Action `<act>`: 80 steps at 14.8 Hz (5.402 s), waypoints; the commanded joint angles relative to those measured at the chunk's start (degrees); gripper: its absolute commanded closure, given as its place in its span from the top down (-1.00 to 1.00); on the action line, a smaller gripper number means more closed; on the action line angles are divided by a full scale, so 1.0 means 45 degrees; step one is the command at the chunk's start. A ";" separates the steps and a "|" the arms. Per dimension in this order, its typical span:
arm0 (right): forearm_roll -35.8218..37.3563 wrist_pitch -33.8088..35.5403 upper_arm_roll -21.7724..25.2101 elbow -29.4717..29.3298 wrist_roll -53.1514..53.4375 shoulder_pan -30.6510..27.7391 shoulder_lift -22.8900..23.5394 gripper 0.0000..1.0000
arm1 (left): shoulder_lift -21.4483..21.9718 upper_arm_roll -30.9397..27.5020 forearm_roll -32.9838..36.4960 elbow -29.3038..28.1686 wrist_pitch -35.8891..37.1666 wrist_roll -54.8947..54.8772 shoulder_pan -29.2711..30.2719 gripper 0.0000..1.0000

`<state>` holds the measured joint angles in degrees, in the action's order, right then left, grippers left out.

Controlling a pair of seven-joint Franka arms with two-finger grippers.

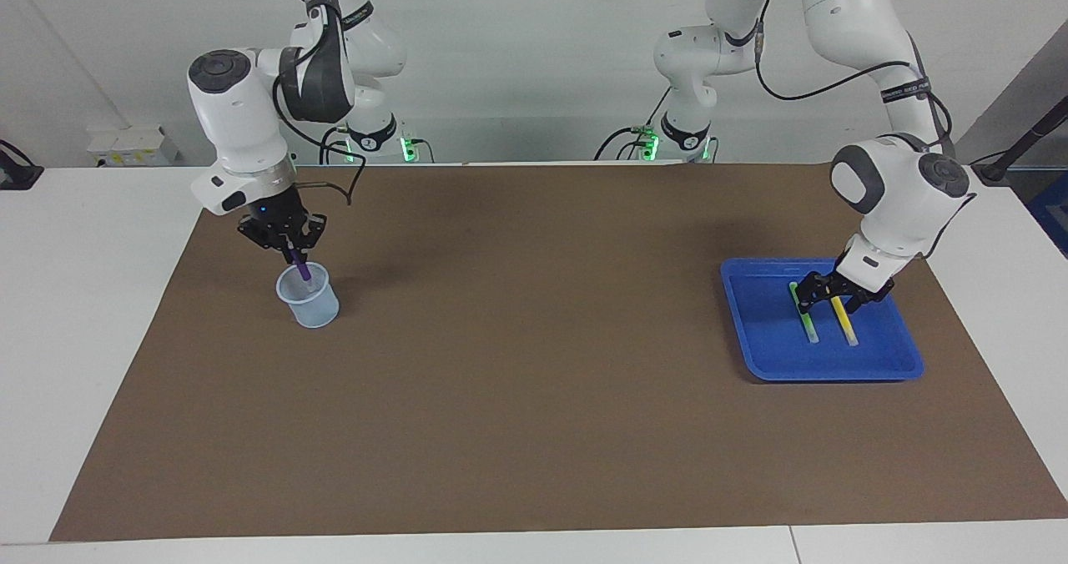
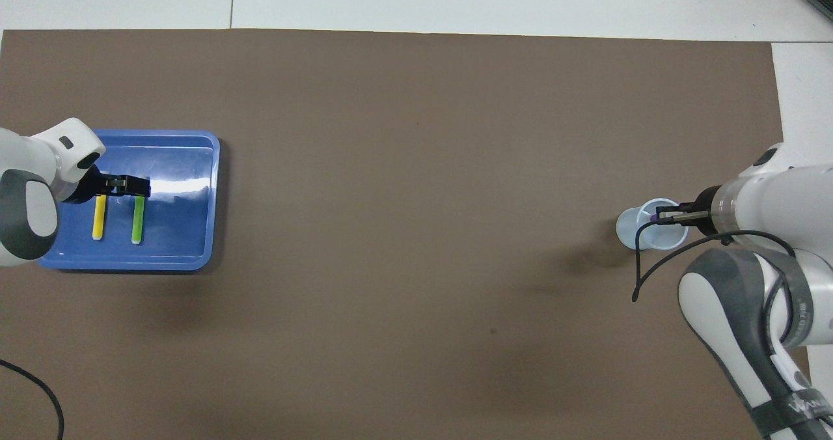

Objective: Transfer and insert pens with both arms
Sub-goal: 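Lower the purple pen into the cup while the left gripper reaches the green pen, then grasp the green pen with the left gripper while the right gripper releases, then lift the green pen with the left gripper while the right gripper approaches, then grasp the green pen with the right gripper, open the left gripper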

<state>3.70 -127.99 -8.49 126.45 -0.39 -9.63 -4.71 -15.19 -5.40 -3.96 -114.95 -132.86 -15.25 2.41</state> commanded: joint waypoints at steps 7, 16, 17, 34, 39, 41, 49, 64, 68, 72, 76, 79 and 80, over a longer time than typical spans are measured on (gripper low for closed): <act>0.0290 -0.0776 -0.0164 0.0084 -0.0069 -0.0398 0.0637 -0.44 | 0.0036 -0.0147 0.0235 -0.1037 -0.1060 -0.0030 -0.0183 0.53; 0.0290 0.1035 -0.0222 -0.0754 -0.0225 -0.0243 0.0385 0.84 | 0.0095 -0.0167 0.0235 -0.1272 -0.1354 0.0009 -0.0418 -1.00; 0.0271 0.1408 -0.0242 -0.0911 -0.0225 -0.0223 0.0268 0.84 | 0.0076 -0.0167 0.0235 -0.1272 -0.1354 -0.0010 -0.0398 -1.00; -0.3884 0.5298 -0.0301 -0.3256 -0.0225 0.0772 -0.0768 0.87 | 0.1714 0.0126 -0.0917 0.1833 0.4991 0.6682 -0.2036 -1.00; -0.6287 0.5045 -0.0301 -0.3237 -0.0166 0.1574 -0.0827 0.87 | 0.2672 0.0126 -0.2265 0.1833 0.5657 1.0316 -0.3208 -1.00; -0.7264 0.4831 -0.0320 -0.3198 -0.0283 0.1594 -0.0827 0.88 | 0.2867 0.0165 -0.2653 0.1833 0.5930 1.1525 -0.3522 -1.00; -1.0018 0.2900 -0.1489 -0.2632 -0.1026 0.1614 -0.1081 0.88 | 0.3786 0.0458 -0.3808 0.1716 0.5873 1.6272 -0.4323 -1.00; -1.2268 -0.1126 -0.2429 -0.1948 -0.0304 0.3701 -0.0652 0.87 | 0.3884 0.1396 -0.5234 0.1521 0.3198 2.4615 -0.5573 -1.00; -1.2619 -0.2100 -0.2410 -0.1948 -0.0225 0.4307 -0.0243 0.85 | 0.3865 0.1396 -0.5234 0.1521 0.2767 2.5770 -0.5925 -1.00; -1.2776 -0.2827 -0.2410 -0.2045 -0.0167 0.4739 0.0168 0.84 | 0.3903 0.1435 -0.5234 0.1405 0.2806 2.5966 -0.6335 -1.00; -1.2776 -0.2885 -0.2410 -0.2143 -0.0167 0.4739 0.0266 0.77 | 0.3962 0.1435 -0.5234 0.1306 0.2962 2.5947 -0.6531 -1.00; -1.2776 -0.2905 -0.2410 -0.2143 -0.0186 0.4758 0.0247 0.55 | 0.4040 0.1435 -0.5234 0.1170 0.2943 2.5888 -0.6764 -1.00; -1.2757 -0.2924 -0.2410 -0.2143 -0.0205 0.4739 0.0247 0.46 | 0.4060 0.1435 -0.5234 0.1111 0.2924 2.5888 -0.6785 -1.00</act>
<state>-52.50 -140.29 -19.15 117.21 -1.48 11.72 -3.96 1.37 1.68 -26.59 -107.79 -119.20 101.05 -26.89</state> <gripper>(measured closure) 0.211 0.837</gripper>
